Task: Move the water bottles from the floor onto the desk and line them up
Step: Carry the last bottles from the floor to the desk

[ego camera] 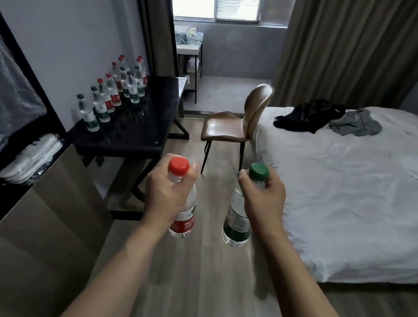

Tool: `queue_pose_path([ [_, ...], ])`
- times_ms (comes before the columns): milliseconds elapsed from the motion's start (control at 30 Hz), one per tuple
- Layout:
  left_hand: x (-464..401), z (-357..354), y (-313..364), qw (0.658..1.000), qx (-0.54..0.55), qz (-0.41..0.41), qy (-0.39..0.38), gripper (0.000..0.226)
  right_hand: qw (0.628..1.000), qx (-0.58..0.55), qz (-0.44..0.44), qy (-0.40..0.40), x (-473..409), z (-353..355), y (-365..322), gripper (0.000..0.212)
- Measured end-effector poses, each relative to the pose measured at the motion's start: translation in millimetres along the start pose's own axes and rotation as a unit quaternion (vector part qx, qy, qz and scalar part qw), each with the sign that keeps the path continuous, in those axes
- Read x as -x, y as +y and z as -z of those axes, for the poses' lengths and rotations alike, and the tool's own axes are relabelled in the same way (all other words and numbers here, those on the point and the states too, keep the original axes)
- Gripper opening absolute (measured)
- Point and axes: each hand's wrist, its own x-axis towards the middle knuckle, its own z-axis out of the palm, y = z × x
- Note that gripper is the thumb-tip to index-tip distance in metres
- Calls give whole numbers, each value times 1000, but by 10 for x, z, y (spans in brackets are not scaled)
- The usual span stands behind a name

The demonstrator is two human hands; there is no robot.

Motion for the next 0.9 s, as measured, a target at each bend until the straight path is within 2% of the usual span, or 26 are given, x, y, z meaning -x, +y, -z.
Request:
queue_pose_path([
  [233, -832, -328, -699, 1000, -3, 31, -2, 28, 1000, 6, -5, -14, -814, -647, 461, 6],
  [467, -1835, -842, -1526, 999, -11, 53, 3, 27, 998, 17, -23, -47, -1884, -1434, 1095, 17],
  [600, -2574, -1091, -1784, 999, -18, 50, 7, 27, 998, 7, -28, -52, -2582, -1851, 1225, 12],
  [900, -3950, -1604, -2378, 998, -11, 63, 24, 20, 997, -26, -36, -55, -3897, -2682, 1595, 17],
])
